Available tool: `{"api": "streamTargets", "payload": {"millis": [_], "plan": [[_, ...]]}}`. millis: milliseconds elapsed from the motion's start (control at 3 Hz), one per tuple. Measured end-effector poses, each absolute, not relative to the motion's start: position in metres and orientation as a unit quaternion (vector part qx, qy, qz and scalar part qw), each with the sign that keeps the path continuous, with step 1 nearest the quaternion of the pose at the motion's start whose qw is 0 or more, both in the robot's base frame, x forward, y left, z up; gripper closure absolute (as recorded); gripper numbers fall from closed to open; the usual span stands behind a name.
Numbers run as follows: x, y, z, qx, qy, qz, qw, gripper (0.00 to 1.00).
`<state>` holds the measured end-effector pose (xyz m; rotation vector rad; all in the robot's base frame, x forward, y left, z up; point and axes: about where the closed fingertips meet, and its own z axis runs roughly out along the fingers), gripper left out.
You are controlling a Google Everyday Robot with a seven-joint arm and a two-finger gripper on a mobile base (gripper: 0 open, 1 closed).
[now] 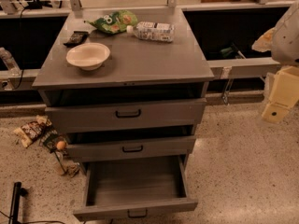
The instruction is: Place blue plastic bottle into bottom drawer
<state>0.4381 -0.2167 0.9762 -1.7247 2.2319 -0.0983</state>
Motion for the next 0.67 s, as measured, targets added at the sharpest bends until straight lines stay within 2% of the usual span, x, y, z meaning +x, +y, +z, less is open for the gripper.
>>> {"api": "streamTargets", "payload": {"millis": [333, 667], "plan": [[0.440, -0.216, 0.976, -0.602, 0.781, -0.034, 0.162, 0.00], [0.472, -0.209, 0.975, -0.581, 0.788, -0.023, 0.203, 0.00]]}}
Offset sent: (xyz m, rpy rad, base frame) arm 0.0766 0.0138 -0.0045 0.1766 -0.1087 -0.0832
